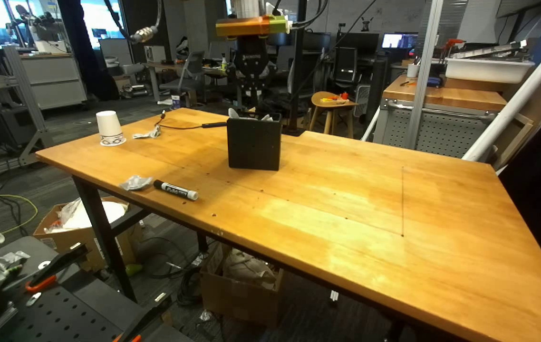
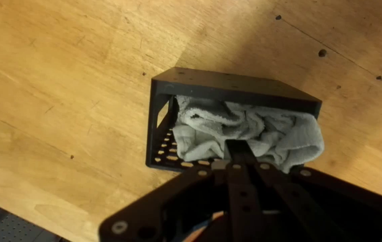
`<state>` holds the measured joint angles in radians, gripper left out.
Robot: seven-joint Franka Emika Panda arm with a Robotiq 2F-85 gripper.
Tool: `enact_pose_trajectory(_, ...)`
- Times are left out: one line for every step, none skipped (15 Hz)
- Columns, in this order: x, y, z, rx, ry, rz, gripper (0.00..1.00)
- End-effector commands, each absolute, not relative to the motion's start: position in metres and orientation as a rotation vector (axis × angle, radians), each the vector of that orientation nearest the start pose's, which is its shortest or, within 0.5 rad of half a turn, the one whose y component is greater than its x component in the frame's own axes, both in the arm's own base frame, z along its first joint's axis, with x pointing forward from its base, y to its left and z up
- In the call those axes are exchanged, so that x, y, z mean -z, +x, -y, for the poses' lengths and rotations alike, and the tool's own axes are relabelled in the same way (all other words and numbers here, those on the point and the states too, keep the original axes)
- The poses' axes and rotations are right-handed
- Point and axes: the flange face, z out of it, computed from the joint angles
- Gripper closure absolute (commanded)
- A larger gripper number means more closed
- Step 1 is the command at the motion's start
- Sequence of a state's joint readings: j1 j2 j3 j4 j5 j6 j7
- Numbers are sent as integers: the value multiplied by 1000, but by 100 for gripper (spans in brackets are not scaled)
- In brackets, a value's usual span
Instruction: Put the white cloth in the box
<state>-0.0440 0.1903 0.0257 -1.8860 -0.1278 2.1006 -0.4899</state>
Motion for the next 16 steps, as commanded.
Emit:
enact_pose_trajectory(-429, 605, 2, 55, -3143, 877, 100)
enact_pose_trajectory(-429, 606, -1, 60, -3140, 881, 100)
enact_pose_trajectory(-426, 608, -2, 57, -3137, 885, 100)
enact_pose_trajectory(-420, 610, -2, 48, -3134, 887, 100)
enact_pose_trajectory(-414, 611, 0, 36, -3132, 886, 100)
enact_pose_trajectory(-408, 612, 2, 25, -3129, 883, 100)
enact_pose_trajectory(-400, 614, 5, 12, -3125, 878, 100)
enact_pose_trajectory(-391, 616, 9, -2, -3122, 871, 100)
enact_pose_trajectory(-382, 619, 13, -16, -3117, 864, 100)
enact_pose_trajectory(-372, 621, 16, -28, -3111, 856, 100)
enact_pose_trajectory(-363, 624, 20, -38, -3103, 849, 100)
enact_pose_trajectory(-352, 628, 22, -47, -3098, 843, 100)
enact_pose_trajectory(-343, 630, 24, -58, -3088, 842, 100)
enact_pose_trajectory(-332, 632, 24, -71, -3080, 846, 100)
enact_pose_trajectory(-324, 633, 24, -89, -3070, 847, 100)
enact_pose_trajectory(-313, 634, 22, -114, -3056, 853, 100)
